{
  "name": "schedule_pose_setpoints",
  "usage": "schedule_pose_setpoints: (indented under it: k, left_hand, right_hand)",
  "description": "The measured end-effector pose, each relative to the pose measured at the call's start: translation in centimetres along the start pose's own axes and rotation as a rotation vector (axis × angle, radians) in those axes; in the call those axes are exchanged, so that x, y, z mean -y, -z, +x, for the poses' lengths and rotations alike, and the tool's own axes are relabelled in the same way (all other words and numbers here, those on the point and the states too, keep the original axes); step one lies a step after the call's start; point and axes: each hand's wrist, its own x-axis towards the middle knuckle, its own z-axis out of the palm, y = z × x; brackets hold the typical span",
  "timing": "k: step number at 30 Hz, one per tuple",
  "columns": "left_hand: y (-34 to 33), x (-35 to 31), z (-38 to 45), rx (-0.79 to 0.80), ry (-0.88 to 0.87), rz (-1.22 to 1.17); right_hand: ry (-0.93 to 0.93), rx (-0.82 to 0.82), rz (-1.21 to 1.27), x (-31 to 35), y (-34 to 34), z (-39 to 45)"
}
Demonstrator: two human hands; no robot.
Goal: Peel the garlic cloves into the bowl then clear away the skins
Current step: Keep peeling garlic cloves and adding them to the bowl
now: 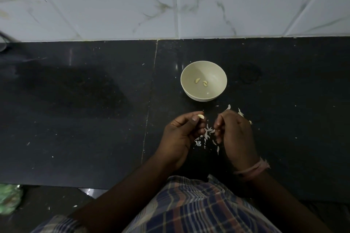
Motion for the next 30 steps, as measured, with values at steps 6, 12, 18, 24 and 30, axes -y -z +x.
schedule_pose_setpoints:
  k: [6,12,18,24,30]
  left_hand:
    - [-0.31,-0.01,0.19,-0.009,-0.053,-0.008]
    - [-0.24,-0.16,0.29,-0.001,-0.061,0.006]
    - [-0.68,-0.62,0.25,0.015,-0.023,-0.062]
    - [-0.60,-0.84,0.28,-0.032,0.004,-0.091]
    - [-0.62,-0.89,0.27,-0.027,0.005,-0.057]
  right_hand:
    - [0.210,-0.017,-0.410,-0.97,-0.15,0.23]
    - [0.283,-0.036,-0.362,-0.45,0.22,0.15]
    - [0.303,-0.054,-0.468,-0.49,-0.20,0.23]
    - [0.475,-0.006,-0.416,-0.75,-0.11,0.36]
    - [0.534,0.001,-0.457,-0.30,-0.08,0.19]
